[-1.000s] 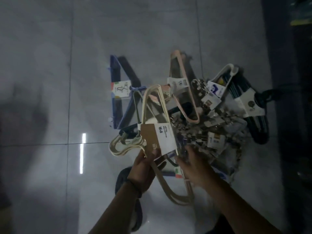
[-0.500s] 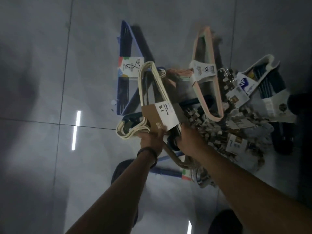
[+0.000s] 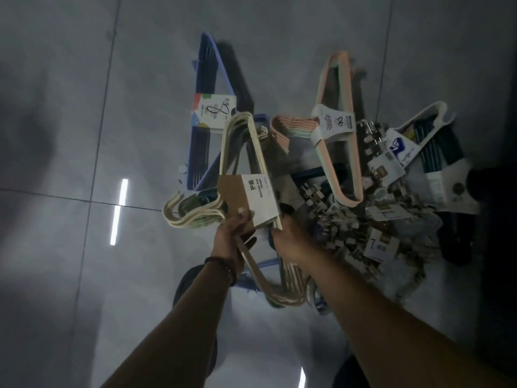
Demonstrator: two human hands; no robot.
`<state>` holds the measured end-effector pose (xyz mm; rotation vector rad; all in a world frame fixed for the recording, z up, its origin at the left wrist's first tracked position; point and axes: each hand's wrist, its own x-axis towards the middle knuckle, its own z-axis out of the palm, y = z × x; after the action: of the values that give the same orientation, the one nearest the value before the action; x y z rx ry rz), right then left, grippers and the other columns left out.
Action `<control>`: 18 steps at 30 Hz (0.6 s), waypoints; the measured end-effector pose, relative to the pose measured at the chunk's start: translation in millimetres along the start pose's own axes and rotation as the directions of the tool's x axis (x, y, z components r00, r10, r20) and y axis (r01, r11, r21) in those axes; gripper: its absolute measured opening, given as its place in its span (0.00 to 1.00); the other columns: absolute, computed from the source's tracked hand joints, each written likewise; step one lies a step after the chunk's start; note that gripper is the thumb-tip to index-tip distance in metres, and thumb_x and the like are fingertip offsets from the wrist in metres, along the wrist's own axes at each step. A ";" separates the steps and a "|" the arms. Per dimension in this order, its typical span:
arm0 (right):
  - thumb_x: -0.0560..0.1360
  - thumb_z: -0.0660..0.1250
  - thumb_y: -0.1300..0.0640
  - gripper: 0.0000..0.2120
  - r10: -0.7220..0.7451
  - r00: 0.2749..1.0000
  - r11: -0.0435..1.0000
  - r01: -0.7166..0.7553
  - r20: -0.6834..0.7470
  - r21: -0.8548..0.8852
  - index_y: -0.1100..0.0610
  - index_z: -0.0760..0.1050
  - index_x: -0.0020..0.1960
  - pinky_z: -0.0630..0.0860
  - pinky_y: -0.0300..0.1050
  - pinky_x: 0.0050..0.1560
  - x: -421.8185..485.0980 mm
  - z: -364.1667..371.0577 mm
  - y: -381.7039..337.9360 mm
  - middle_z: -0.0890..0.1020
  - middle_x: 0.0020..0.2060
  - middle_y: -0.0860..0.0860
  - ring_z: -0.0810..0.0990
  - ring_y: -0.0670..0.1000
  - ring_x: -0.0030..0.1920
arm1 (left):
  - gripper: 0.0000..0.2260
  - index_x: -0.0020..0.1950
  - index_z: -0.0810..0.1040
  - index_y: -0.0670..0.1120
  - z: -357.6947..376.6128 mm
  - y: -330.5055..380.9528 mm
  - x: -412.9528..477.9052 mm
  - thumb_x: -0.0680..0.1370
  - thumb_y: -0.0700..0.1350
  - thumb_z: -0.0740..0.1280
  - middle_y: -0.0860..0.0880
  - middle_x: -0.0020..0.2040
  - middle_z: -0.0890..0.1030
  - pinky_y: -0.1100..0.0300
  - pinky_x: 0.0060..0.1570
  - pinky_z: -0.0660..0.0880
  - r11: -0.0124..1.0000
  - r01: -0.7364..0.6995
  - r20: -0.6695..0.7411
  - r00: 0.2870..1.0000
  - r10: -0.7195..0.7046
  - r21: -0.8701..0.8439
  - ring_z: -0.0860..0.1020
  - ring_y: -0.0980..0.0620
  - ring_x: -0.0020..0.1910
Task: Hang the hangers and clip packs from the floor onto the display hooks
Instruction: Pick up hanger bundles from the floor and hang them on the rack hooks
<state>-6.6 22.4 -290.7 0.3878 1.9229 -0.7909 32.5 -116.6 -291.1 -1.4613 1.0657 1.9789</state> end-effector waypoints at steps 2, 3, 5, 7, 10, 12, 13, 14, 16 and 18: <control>0.83 0.63 0.54 0.12 0.023 1.000 0.998 -0.023 0.007 0.064 0.51 0.74 0.65 0.78 0.46 0.40 -24.8 6.9 -0.9 0.83 0.50 0.53 0.83 0.52 0.46 | 0.23 0.56 0.85 0.46 -7.5 3.1 -23.0 0.63 0.51 0.74 0.45 0.57 0.86 0.53 0.52 0.71 0.998 -0.034 0.014 0.999 0.033 0.045 0.82 0.44 0.57; 0.83 0.65 0.55 0.13 0.023 0.999 0.992 -0.026 0.027 0.124 0.51 0.75 0.67 0.79 0.46 0.41 -39.3 8.9 -2.2 0.83 0.51 0.51 0.83 0.51 0.47 | 0.26 0.58 0.84 0.45 -12.4 6.0 -35.9 0.62 0.52 0.75 0.45 0.56 0.86 0.53 0.50 0.71 0.996 -0.053 0.022 0.998 0.051 0.077 0.83 0.44 0.55; 0.80 0.69 0.55 0.18 -0.013 0.997 0.972 -0.005 0.075 0.233 0.50 0.74 0.69 0.80 0.46 0.50 -71.3 8.1 -6.1 0.82 0.53 0.47 0.82 0.47 0.52 | 0.26 0.59 0.84 0.45 -20.5 18.8 -63.3 0.62 0.51 0.76 0.44 0.55 0.87 0.52 0.50 0.71 0.980 -0.102 0.028 0.995 0.099 0.168 0.84 0.45 0.50; 0.76 0.73 0.50 0.25 -0.112 0.993 0.952 0.095 0.042 0.290 0.44 0.70 0.71 0.78 0.45 0.56 -110.0 -2.1 -14.8 0.79 0.58 0.44 0.80 0.45 0.57 | 0.23 0.59 0.83 0.45 -25.2 34.2 -93.8 0.65 0.47 0.76 0.42 0.55 0.87 0.48 0.53 0.74 0.950 -0.175 0.051 0.985 0.167 0.260 0.86 0.43 0.50; 0.72 0.73 0.43 0.36 -0.361 0.873 0.912 0.405 -0.327 0.073 0.44 0.63 0.75 0.79 0.50 0.57 -164.4 -44.0 -36.7 0.71 0.67 0.51 0.75 0.52 0.64 | 0.21 0.57 0.83 0.46 -17.6 70.6 -150.7 0.64 0.40 0.78 0.43 0.51 0.88 0.46 0.46 0.82 0.861 -0.317 0.102 0.948 0.301 0.397 0.87 0.44 0.47; 0.71 0.74 0.45 0.35 -0.570 0.686 0.816 0.536 -0.452 -0.216 0.51 0.66 0.74 0.77 0.52 0.58 -205.7 -88.0 -68.2 0.68 0.68 0.54 0.73 0.56 0.65 | 0.24 0.56 0.80 0.50 -6.5 95.9 -190.1 0.64 0.38 0.82 0.52 0.48 0.88 0.59 0.39 0.83 0.794 -0.384 0.152 0.922 0.355 0.471 0.87 0.51 0.44; 0.71 0.75 0.45 0.35 -0.658 0.615 0.753 0.560 -0.435 -0.347 0.52 0.68 0.74 0.76 0.53 0.62 -229.1 -110.7 -87.5 0.67 0.69 0.54 0.71 0.58 0.66 | 0.26 0.58 0.79 0.52 -0.2 108.4 -213.6 0.65 0.38 0.83 0.57 0.48 0.88 0.60 0.39 0.83 0.751 -0.406 0.181 0.912 0.368 0.521 0.87 0.52 0.46; 0.70 0.75 0.43 0.37 -0.735 0.563 0.676 0.556 -0.379 -0.484 0.52 0.68 0.74 0.73 0.56 0.66 -258.8 -141.0 -109.8 0.67 0.71 0.54 0.69 0.59 0.69 | 0.27 0.61 0.77 0.53 11.1 128.4 -243.2 0.67 0.40 0.83 0.60 0.50 0.87 0.58 0.42 0.84 0.678 -0.438 0.224 0.896 0.383 0.591 0.86 0.52 0.49; 0.68 0.71 0.35 0.42 -0.791 0.593 0.503 0.490 -0.150 -0.712 0.50 0.68 0.77 0.64 0.64 0.73 -283.7 -173.6 -141.3 0.65 0.76 0.52 0.61 0.59 0.77 | 0.30 0.65 0.76 0.56 21.9 152.0 -270.8 0.67 0.46 0.84 0.62 0.53 0.85 0.52 0.48 0.85 0.502 -0.475 0.318 0.873 0.369 0.723 0.86 0.55 0.52; 0.65 0.64 0.27 0.46 -0.712 0.702 0.415 0.436 0.013 -0.799 0.47 0.66 0.78 0.54 0.67 0.78 -336.5 -218.2 -171.6 0.65 0.79 0.51 0.54 0.58 0.82 | 0.34 0.66 0.76 0.58 51.2 187.4 -329.2 0.64 0.55 0.85 0.60 0.55 0.86 0.50 0.53 0.84 0.274 -0.538 0.427 0.823 0.374 0.797 0.85 0.56 0.54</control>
<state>-94.9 65.2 134.3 -0.8081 2.5516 -0.2338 -26.5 -160.2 84.0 -0.3575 2.1986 1.2635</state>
